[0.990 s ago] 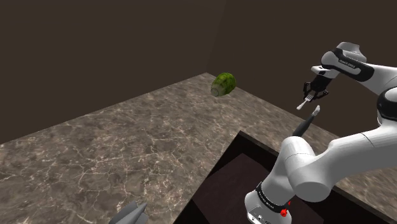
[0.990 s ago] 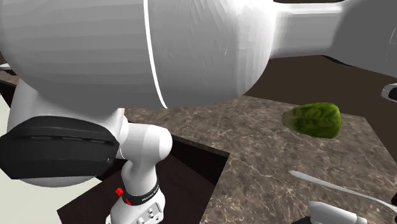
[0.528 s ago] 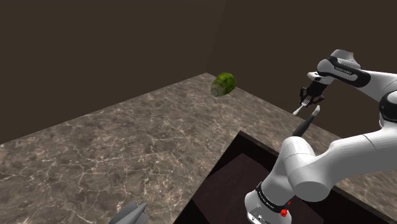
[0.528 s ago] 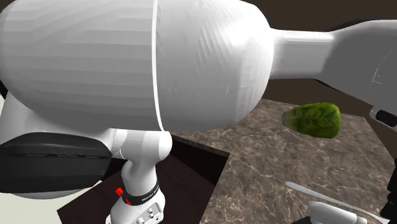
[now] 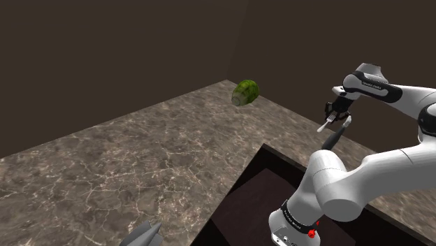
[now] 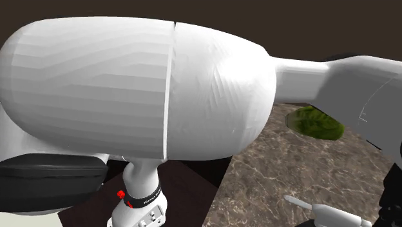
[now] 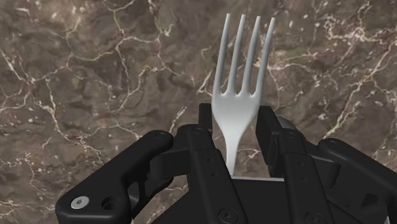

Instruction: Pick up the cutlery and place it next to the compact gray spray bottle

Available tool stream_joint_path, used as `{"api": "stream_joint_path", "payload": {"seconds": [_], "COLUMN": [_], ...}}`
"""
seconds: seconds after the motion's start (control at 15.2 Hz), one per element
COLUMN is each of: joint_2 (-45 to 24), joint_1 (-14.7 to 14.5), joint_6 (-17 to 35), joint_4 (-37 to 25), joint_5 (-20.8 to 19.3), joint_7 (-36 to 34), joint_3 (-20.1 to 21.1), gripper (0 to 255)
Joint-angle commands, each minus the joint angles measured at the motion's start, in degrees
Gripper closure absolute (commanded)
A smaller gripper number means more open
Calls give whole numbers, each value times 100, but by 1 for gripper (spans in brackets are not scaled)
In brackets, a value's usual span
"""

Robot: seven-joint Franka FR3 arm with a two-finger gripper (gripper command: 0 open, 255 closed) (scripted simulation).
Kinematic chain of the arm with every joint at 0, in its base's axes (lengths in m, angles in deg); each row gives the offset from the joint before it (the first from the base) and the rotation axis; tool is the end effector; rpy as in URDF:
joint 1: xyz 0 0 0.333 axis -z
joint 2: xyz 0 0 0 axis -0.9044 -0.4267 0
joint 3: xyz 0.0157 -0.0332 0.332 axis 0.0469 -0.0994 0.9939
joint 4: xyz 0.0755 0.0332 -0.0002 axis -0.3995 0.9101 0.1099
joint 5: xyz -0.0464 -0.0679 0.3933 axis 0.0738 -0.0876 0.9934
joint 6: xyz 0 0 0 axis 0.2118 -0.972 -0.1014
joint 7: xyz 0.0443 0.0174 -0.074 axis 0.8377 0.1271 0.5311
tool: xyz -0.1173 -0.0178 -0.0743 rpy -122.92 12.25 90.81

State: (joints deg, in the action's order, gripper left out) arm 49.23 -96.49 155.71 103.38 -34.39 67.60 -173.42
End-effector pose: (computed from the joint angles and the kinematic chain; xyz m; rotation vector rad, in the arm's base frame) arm 0.1645 -0.5760 0.4557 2.1339 2.2229 -0.0682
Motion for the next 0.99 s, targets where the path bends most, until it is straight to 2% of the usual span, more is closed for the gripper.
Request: {"api": "stream_joint_path", "payload": {"seconds": [0.0,0.92], "joint_2": [39,301], "joint_1": [-17,-177], "joint_6": [114,880], "joint_4": [95,694], "joint_5": [-64,-560], "joint_7": [-36,-315], "joint_3": [-82,-710], "gripper": [255,255]}}
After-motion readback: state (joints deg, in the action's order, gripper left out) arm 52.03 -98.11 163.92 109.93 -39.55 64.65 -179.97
